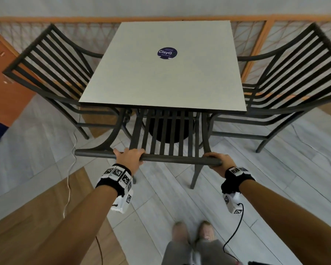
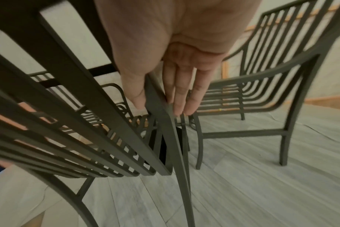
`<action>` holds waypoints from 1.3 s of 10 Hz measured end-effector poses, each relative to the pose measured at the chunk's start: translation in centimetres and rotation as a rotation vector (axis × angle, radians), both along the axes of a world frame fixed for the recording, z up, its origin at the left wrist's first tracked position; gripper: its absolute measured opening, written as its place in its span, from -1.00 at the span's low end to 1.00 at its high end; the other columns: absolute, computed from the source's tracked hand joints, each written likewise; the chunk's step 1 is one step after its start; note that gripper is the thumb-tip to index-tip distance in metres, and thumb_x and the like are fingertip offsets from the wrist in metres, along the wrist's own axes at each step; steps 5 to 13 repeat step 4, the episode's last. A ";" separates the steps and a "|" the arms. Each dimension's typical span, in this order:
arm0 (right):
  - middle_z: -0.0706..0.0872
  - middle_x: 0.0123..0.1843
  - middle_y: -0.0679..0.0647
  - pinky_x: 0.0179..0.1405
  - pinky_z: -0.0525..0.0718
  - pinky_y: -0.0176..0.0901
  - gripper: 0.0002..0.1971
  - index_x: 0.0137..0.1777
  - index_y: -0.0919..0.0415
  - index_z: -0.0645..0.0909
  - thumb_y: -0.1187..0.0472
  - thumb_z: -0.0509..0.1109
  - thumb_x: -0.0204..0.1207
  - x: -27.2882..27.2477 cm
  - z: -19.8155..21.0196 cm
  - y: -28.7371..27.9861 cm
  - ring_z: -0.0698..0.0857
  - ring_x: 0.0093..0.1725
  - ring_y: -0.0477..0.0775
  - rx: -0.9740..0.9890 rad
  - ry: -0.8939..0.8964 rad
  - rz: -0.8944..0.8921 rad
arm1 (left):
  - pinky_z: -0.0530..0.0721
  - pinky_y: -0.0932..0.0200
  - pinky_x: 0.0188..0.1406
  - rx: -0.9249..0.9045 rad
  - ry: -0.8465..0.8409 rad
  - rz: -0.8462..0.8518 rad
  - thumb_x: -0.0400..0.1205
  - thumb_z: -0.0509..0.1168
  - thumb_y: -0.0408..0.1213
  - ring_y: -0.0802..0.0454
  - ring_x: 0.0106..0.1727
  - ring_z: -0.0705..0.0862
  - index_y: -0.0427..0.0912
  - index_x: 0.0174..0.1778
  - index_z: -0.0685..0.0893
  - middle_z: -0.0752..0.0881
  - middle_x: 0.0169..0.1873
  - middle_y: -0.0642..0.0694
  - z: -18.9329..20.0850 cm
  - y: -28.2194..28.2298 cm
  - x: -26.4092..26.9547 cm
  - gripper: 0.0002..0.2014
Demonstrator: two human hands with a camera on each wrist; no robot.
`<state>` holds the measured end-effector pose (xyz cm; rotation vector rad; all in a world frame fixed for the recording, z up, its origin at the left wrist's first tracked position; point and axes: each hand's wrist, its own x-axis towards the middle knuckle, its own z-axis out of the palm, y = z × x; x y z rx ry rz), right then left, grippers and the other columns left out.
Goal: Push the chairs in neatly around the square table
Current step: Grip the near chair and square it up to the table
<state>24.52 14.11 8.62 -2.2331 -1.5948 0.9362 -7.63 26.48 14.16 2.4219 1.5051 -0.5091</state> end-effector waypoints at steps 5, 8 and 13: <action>0.80 -0.07 -0.22 -0.02 0.69 -0.46 -0.80 0.06 0.02 0.74 0.10 0.49 0.44 4.3 27.6 -4.9 0.74 -0.10 -0.29 0.382 -0.082 0.176 | 0.18 -0.11 0.70 0.043 -0.123 0.227 0.66 0.19 -0.24 -0.03 0.75 -0.06 0.05 0.62 -0.41 -0.36 0.70 -0.07 -2.0 -10.9 -0.9 -0.11; 0.80 -0.07 -0.22 -0.02 0.69 -0.46 -0.80 0.06 0.02 0.74 0.10 0.49 0.44 4.3 27.6 -4.9 0.74 -0.10 -0.29 0.382 -0.082 0.176 | 0.18 -0.11 0.70 0.043 -0.123 0.227 0.66 0.19 -0.24 -0.03 0.75 -0.06 0.05 0.62 -0.41 -0.36 0.70 -0.07 -2.0 -10.9 -0.9 -0.11; 0.80 -0.07 -0.22 -0.02 0.69 -0.46 -0.80 0.06 0.02 0.74 0.10 0.49 0.44 4.3 27.6 -4.9 0.74 -0.10 -0.29 0.382 -0.082 0.176 | 0.18 -0.11 0.70 0.043 -0.123 0.227 0.66 0.19 -0.24 -0.03 0.75 -0.06 0.05 0.62 -0.41 -0.36 0.70 -0.07 -2.0 -10.9 -0.9 -0.11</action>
